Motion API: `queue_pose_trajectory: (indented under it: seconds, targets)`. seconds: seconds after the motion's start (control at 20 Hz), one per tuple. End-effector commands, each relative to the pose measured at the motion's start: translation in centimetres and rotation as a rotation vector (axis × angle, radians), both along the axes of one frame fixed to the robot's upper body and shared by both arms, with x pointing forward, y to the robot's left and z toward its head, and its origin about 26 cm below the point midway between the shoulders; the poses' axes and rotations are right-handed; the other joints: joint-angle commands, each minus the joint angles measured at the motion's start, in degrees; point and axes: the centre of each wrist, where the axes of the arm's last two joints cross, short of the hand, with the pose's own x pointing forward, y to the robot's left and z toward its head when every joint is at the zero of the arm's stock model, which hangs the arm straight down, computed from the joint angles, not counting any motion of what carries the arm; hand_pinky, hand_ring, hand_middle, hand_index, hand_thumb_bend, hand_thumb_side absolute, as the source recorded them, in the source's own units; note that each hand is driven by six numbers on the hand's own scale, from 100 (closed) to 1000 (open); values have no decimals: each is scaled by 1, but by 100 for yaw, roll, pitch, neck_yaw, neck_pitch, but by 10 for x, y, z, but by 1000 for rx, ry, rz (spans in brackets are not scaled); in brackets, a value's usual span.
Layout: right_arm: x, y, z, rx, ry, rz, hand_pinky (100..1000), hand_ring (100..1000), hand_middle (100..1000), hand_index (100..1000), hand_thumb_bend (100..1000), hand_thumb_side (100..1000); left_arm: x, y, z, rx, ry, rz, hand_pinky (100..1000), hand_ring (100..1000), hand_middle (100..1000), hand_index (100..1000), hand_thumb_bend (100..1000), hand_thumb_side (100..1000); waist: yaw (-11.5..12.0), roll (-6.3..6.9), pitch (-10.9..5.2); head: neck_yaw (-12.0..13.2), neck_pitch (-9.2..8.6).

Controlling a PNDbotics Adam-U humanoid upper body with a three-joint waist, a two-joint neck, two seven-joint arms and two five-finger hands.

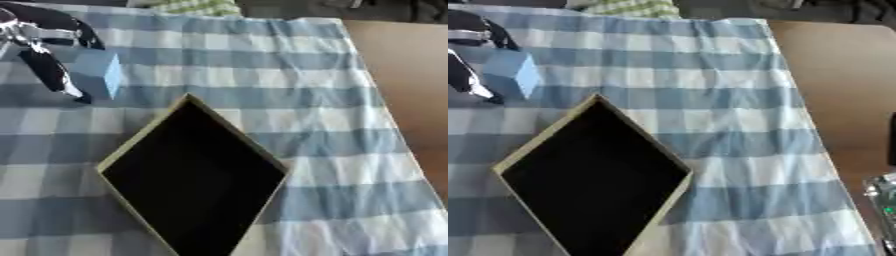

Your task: Pick up objects on the table and place them in the box.

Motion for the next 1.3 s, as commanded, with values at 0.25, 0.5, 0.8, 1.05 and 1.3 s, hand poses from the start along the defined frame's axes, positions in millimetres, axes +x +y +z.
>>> queue_pose_trajectory:
  seconds: [0.25,0.5,0.8,1.05,1.3]
  targets:
    - [-3,-2,3,13,-14,-9,767,810,711,867,100,900,-5,0,13,-134,-245,-34,574,632,549,642,176,187,-26,1,-116,20,-73]
    - [-3,-2,3,20,-11,-11,767,810,711,867,100,900,-3,-1,7,-163,-381,-40,503,520,435,505,138,167,-42,-10,-116,42,-116]
    - [-4,-3,-1,23,2,-22,767,810,710,867,100,900,-8,-3,16,-178,-428,-51,493,515,435,503,100,160,-18,-18,-128,7,-47]
    - [-5,-5,-1,19,2,-29,768,810,711,867,100,891,-27,-19,38,-241,-471,-107,475,511,433,496,100,180,21,-15,-182,-49,37]
    - [-5,-7,0,10,-1,-36,768,810,712,867,100,885,-64,-47,42,-289,-419,-245,481,516,440,503,100,184,57,1,-244,-150,140]
